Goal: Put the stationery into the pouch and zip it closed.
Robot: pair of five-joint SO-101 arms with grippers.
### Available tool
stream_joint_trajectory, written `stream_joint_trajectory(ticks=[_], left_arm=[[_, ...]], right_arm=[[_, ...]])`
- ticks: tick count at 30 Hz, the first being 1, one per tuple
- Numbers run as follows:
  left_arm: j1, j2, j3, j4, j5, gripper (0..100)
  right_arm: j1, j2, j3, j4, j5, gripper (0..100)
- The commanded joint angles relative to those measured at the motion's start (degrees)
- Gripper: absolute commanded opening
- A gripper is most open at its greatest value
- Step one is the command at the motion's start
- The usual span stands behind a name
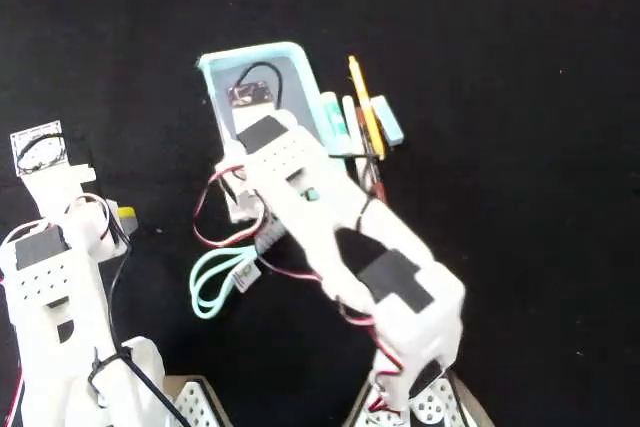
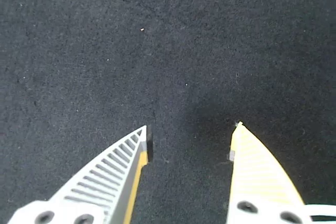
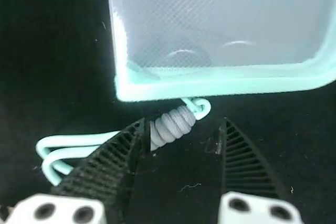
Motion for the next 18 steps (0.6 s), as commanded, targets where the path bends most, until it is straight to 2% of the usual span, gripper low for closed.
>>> stream_joint_trajectory(ticks=[1, 6, 13, 18], left_arm=[[-0.3, -1.0, -0.1, -1.1, 0.4, 26], [-0.3, -1.1, -0.2, -1.1, 0.4, 26], [-0.5, -1.0, -0.2, -1.1, 0.4, 26], [-0.5, -1.2, -0.2, -1.1, 0.4, 26]], right_arm=[[-0.6, 5.1, -8.7, 6.1, -0.6, 22.0], [-0.6, 15.7, -24.2, 19.9, -0.6, 22.0], [-0.4, 22.2, -29.6, 20.1, 1.5, 22.0], [7.0, 19.7, -30.5, 20.0, 5.5, 22.0]])
